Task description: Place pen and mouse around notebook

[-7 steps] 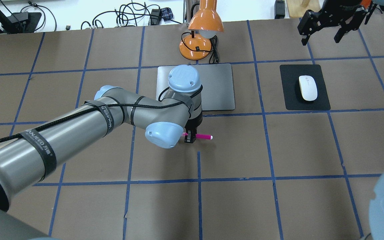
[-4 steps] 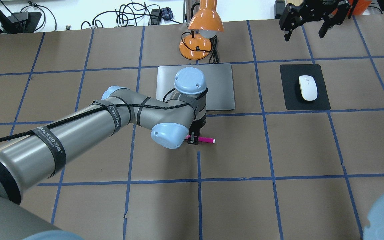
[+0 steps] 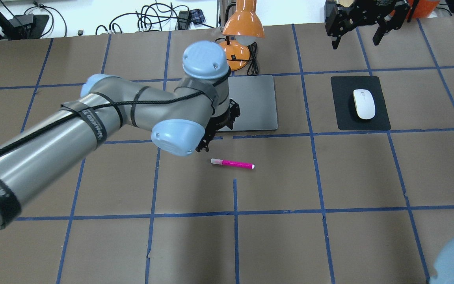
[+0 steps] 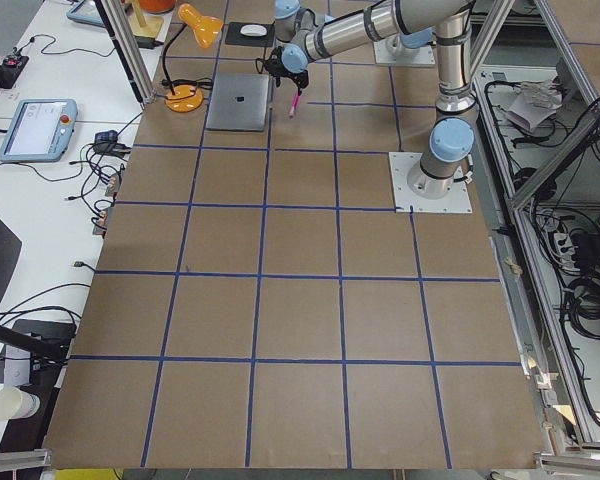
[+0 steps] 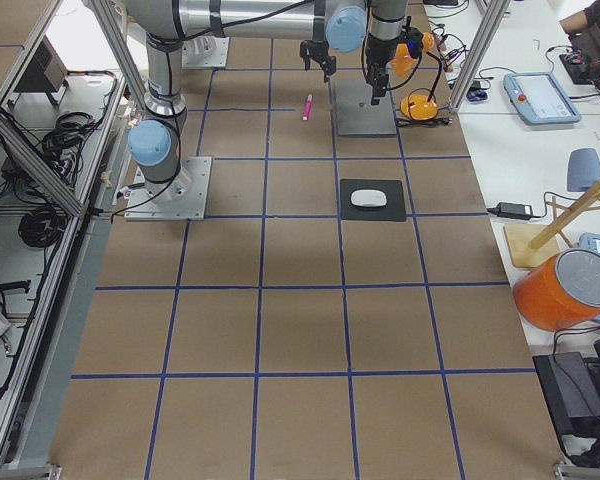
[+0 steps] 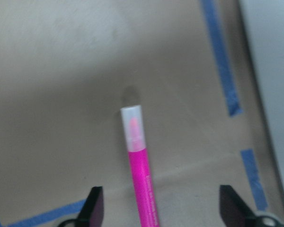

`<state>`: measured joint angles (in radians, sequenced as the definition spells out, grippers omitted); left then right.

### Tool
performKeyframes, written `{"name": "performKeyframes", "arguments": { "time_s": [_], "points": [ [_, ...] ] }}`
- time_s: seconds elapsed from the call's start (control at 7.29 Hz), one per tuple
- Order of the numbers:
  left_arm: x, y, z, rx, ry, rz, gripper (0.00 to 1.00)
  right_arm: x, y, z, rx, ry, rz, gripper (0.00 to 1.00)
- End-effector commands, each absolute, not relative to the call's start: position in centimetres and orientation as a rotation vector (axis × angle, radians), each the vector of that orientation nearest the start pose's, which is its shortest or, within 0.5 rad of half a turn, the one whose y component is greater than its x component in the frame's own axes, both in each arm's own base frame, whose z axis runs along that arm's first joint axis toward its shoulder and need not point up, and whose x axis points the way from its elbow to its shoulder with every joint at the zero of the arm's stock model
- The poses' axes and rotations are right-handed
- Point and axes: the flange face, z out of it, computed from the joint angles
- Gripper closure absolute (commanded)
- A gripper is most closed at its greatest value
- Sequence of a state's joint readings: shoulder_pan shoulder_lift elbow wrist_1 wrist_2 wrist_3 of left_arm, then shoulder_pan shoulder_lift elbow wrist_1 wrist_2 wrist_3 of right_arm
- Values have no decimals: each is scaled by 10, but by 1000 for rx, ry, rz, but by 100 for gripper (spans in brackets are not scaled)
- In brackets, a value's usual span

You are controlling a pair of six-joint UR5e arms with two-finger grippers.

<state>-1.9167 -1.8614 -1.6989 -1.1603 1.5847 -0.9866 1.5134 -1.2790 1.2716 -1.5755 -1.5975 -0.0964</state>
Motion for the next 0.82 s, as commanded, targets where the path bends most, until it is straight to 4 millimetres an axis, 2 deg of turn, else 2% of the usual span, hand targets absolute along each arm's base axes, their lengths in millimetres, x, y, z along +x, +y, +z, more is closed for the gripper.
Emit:
{"name": "performKeyframes", "arguments": {
  "time_s": [0.0,0.14,0.27,0.55,0.69],
  "points": [
    [-234,-506,417,-376,3095,30,0,102,-615,483,-72,3168,-31,0],
    [-177,-506,462,-252,3107,-6,0,101,-615,482,-75,3170,-33,0],
    [-125,-502,488,-230,3118,-16,0,101,-616,480,-75,3169,-26,0],
    [-121,-468,498,-182,3123,33,0,101,-616,480,-75,3169,-26,0],
    [-121,-467,492,-208,3119,23,0,101,-615,482,-75,3170,-33,0]
  ]
}}
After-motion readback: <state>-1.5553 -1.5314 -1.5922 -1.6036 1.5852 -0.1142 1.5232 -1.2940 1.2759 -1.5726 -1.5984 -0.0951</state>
